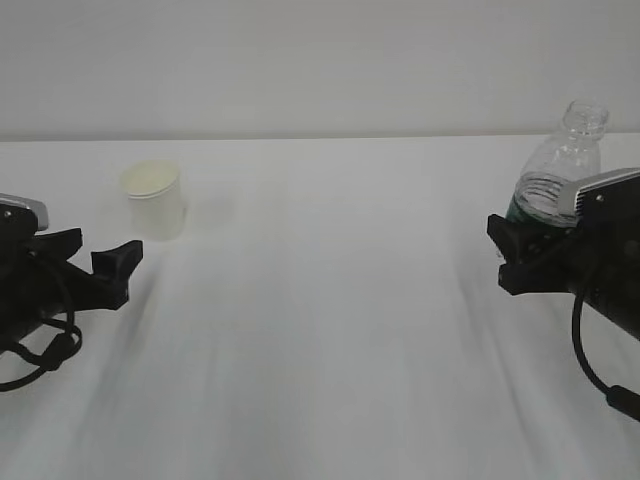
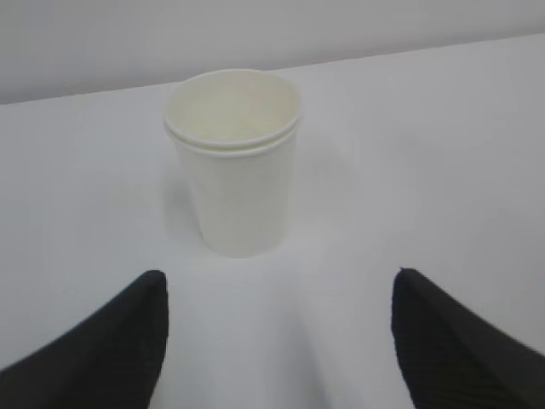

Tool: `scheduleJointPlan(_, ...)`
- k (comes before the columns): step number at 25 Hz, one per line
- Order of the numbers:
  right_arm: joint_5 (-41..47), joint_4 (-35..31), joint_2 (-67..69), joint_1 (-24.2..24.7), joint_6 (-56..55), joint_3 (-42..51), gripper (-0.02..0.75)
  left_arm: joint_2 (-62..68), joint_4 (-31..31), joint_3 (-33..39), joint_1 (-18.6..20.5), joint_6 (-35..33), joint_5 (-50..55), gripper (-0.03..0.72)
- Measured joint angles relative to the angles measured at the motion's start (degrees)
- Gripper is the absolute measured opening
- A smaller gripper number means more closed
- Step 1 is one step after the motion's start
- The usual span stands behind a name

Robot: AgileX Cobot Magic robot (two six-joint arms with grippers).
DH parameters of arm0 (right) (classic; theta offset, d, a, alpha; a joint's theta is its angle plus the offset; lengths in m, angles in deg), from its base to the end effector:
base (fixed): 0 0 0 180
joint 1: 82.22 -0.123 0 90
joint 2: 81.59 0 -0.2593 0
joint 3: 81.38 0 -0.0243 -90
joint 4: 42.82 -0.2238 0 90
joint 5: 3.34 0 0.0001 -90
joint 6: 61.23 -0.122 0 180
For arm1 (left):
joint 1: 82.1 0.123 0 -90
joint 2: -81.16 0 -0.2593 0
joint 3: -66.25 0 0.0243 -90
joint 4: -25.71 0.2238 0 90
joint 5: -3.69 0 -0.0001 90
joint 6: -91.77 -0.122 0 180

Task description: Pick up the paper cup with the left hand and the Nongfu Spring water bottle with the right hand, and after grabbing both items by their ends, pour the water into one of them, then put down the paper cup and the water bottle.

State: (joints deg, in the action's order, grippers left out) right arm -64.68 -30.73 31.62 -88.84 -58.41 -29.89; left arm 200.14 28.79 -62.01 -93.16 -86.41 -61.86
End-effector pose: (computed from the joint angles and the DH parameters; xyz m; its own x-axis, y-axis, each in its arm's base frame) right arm 0.2965 0.0570 0.1229 -0.1921 -0.1717 -0.9662 -0.3232 0.9407 -0.1029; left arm 0.2965 -0.0640 0.1008 -0.2596 0.0411 -0.9648 0.2355 0.9716 -0.0220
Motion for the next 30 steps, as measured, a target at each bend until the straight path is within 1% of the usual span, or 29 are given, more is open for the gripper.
scheduleJointPlan(17, 0.0, 0.1, 0.0, 0.0, 0.5, 0.0, 0.471, 11.2, 0.0, -10.7, 0.0, 0.7, 0.0, 0.589)
scheduleJointPlan(30, 0.1, 0.1, 0.0, 0.0, 0.8, 0.0, 0.47, 17.3, -0.1, -19.2, 0.0, 2.2, 0.0, 0.587)
